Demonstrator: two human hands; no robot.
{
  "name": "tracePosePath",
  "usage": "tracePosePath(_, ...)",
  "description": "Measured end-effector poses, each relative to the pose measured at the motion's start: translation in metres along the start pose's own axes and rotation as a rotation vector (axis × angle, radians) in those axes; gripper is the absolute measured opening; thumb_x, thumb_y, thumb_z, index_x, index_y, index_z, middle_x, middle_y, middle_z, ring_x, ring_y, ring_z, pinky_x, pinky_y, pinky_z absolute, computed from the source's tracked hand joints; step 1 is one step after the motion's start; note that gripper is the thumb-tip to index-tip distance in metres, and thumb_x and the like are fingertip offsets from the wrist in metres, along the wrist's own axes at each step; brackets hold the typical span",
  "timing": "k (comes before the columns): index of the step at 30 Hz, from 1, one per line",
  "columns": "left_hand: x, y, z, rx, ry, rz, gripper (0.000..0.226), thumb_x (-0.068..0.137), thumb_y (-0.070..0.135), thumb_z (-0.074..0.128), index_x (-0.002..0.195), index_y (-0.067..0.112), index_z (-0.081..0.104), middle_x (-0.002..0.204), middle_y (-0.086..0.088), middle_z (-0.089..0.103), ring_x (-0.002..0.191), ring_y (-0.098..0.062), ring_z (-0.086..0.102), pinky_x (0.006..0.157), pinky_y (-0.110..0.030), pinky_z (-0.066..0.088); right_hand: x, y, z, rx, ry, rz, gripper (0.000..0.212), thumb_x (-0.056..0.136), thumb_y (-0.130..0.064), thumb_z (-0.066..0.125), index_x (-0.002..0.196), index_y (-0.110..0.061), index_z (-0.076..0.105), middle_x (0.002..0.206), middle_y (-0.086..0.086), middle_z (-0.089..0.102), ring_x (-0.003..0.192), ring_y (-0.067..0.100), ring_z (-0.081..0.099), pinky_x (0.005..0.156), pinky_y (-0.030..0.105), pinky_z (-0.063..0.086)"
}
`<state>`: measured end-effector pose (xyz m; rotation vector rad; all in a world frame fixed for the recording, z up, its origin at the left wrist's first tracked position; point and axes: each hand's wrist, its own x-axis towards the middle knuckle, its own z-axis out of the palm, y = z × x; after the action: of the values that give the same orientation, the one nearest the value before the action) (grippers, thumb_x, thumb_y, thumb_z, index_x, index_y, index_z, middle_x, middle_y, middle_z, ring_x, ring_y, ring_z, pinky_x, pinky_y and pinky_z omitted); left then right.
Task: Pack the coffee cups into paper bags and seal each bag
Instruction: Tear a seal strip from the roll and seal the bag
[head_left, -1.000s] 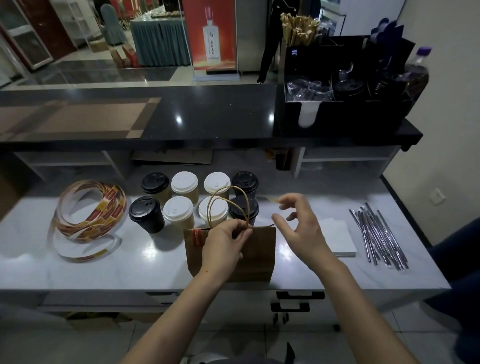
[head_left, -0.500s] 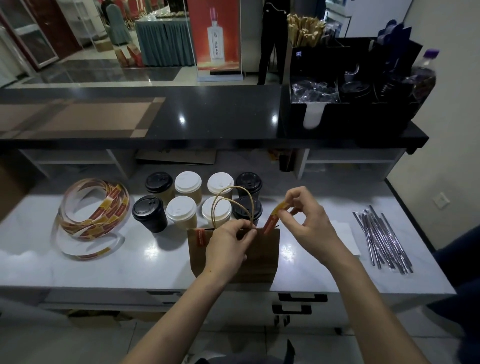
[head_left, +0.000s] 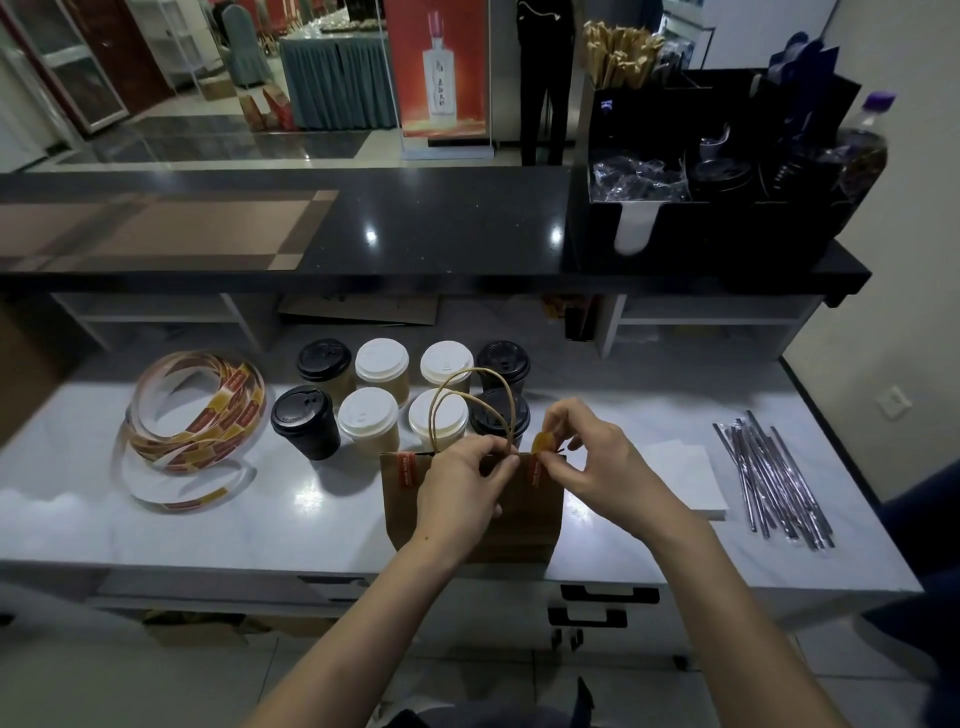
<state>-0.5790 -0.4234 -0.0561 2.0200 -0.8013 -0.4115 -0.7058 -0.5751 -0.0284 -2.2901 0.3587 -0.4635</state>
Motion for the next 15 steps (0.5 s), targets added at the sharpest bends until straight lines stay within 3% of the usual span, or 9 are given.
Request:
tracePosePath(3,0.000,-0.001,0.000,-0.012,0.003,-0.003,0.004,0.098,0.032,0.071,0.096,0.036,0.071,0.087,0.012,0.070,0.051,-0.013,0.067,0.057,-0.045,0.062,0.002,0.003,0.003,-0.024,0.016,-0.030,0.034,0.092,-0.012,0.073,0.106,-0.033,0.049,0.092,-0.012,0.063,0.093,0.014,0.061,0.082,0.025,0.051)
tracePosePath(8,0.000,-0.002,0.002,-0.004,-0.002,0.001,0.002,0.098,0.033,0.071,0.100,0.033,0.071,0.090,0.010,0.071,0.048,-0.013,0.066,0.057,-0.044,0.061,0.003,0.010,0.010,-0.112,0.016,-0.033,0.043,0.092,-0.015,0.073,0.109,-0.040,0.043,0.092,-0.015,0.059,0.087,0.015,0.061,0.075,0.047,0.058)
tracePosePath(15,0.001,-0.003,0.001,0.005,-0.009,-0.002,0.006,0.099,0.033,0.070,0.104,0.032,0.072,0.094,0.011,0.070,0.053,-0.013,0.068,0.059,-0.042,0.063,0.002,0.012,0.017,-0.111,0.057,-0.093,0.048,0.093,-0.011,0.074,0.121,-0.036,0.043,0.097,-0.010,0.057,0.085,0.013,0.059,0.076,0.036,0.058)
